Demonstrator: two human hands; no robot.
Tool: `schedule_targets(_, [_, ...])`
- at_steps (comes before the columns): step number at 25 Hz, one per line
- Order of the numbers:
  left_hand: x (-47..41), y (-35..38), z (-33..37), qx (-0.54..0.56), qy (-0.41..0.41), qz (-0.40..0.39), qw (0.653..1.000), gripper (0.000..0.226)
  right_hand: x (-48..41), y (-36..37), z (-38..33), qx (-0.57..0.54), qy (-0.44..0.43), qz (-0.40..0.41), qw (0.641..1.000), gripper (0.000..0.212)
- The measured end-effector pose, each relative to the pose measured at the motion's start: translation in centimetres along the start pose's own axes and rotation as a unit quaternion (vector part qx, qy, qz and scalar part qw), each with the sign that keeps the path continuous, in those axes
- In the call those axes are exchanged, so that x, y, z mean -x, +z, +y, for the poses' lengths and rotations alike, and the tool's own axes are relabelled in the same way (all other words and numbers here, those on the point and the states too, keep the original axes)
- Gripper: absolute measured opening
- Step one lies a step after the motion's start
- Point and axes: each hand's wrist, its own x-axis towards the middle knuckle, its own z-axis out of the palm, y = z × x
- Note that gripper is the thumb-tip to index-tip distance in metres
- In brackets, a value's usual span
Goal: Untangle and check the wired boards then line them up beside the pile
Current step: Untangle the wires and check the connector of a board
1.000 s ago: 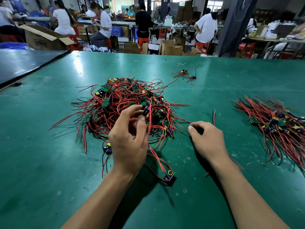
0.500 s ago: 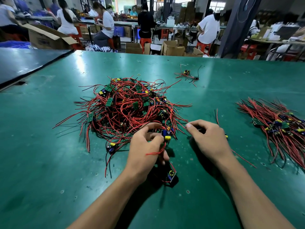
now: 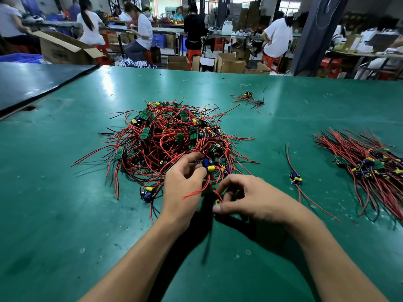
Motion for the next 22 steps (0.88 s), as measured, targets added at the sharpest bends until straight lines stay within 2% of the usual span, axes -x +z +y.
schedule_targets(2, [0.0, 0.0, 0.1, 0.0, 0.013, -0.001, 1.0, 0.028, -0.6, 0.6, 0.3, 0.081, -0.013, 0.144, 0.986, 0.028])
schedule_targets(3, [0.2, 0.0, 0.2, 0.006, 0.013, -0.008, 1.0, 0.028, -0.8, 0.9, 0.5, 0.103, -0.017, 0.19, 0.976, 0.026])
schedule_targets(8, [1.4, 0.6, 0.7, 0.04, -0.027, -0.082, 0.995, 0.029, -1.2, 1.0, 0.8, 0.055, -0.04, 0.261, 0.963, 0.011])
schedule_targets(10, [1.6, 0.8, 0.5, 0.025, -0.052, -0.104, 0.993, 0.032, -1.4, 0.6, 0.7, -0.002, -0.05, 0.3, 0.953, 0.007])
schedule_targets(11, [1.6, 0.8, 0.4, 0.011, -0.058, -0.116, 0.991, 0.033, -1.3, 0.4, 0.7, -0.046, -0.05, 0.292, 0.954, 0.009])
schedule_targets(13, [1.6, 0.6, 0.3, -0.039, -0.036, -0.139, 0.989, 0.033, -1.0, 0.3, 0.5, -0.122, -0.06, 0.221, 0.966, 0.015])
schedule_targets(15, [1.7, 0.5, 0.3, -0.109, 0.019, -0.152, 0.982, 0.034, -0.8, 0.6, 0.4, -0.131, -0.06, 0.168, 0.975, 0.022])
schedule_targets(17, [1.7, 0.5, 0.4, -0.154, 0.05, -0.159, 0.974, 0.034, -1.0, 0.7, 0.6, -0.102, -0.051, 0.19, 0.975, 0.024])
schedule_targets(19, [1.7, 0.5, 0.5, -0.17, 0.056, -0.16, 0.971, 0.035, -1.1, 0.8, 0.5, -0.124, -0.053, 0.208, 0.969, 0.017])
schedule_targets(22, [1.8, 0.6, 0.5, -0.109, -0.005, -0.154, 0.982, 0.033, -1.1, 0.5, 0.4, -0.183, -0.048, 0.234, 0.953, 0.009])
